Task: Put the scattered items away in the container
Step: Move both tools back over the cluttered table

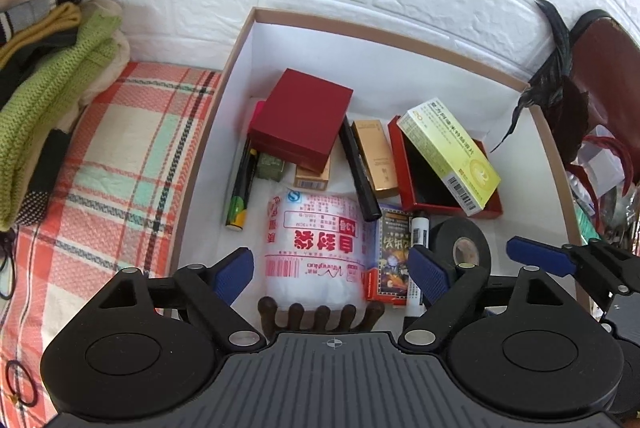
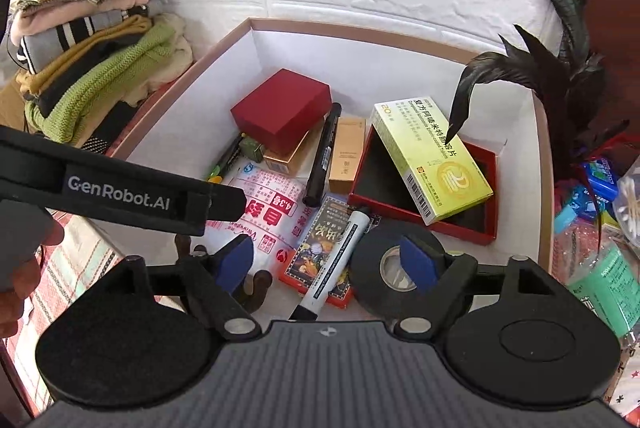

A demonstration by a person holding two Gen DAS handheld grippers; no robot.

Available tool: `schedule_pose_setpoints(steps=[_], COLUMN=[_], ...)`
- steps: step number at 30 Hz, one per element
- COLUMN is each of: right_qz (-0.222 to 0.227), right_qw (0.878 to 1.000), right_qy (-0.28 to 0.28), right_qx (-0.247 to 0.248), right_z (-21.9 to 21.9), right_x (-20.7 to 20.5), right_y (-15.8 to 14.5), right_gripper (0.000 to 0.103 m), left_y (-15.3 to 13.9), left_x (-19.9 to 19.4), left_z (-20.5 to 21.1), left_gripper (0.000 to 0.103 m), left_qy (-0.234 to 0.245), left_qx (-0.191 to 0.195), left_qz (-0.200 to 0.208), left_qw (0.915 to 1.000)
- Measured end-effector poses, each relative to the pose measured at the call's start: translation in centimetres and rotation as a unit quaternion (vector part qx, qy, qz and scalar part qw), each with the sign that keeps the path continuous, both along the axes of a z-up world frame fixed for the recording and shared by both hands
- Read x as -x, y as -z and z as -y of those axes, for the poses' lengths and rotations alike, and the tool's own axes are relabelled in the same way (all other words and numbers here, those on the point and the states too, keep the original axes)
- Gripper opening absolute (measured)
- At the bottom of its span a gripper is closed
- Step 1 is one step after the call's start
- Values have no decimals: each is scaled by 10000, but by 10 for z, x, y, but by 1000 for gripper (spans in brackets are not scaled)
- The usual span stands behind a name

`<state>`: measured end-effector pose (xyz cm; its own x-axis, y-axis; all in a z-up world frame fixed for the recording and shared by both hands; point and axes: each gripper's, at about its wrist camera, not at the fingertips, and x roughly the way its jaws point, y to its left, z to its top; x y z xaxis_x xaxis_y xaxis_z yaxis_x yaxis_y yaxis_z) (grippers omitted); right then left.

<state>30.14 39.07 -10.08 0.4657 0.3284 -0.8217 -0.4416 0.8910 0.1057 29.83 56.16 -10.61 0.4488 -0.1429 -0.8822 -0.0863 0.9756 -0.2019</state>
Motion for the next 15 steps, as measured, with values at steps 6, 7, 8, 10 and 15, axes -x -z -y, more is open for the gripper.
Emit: schedule_pose_setpoints(steps=[6,7,8,10,15], right_qz=[54,62,72,121,198], right_qw=[10000,9999,9999,9999,9997], right_qy=[67,72,71,77,62], right_qx=[-14,-33,-45,-46,-110], right_z=[14,17,21,28,44], right_x=[9,11,14,20,38], right_y=[-12,-15,-17,-21,-29], right_gripper=[101,102,102,102,102], left_y=[-10,-11,-13,-14,-15], left_x=[16,19,22,28,44], left_z=[14,17,21,29,52], left_gripper=[96,99,101,101,103], left_qy=[90,116,133,152,239], left_qx=[144,160,185,250,443], left_qz=[38,67,84,129,133], left_qw=[9998,9998,9997,9995,9986])
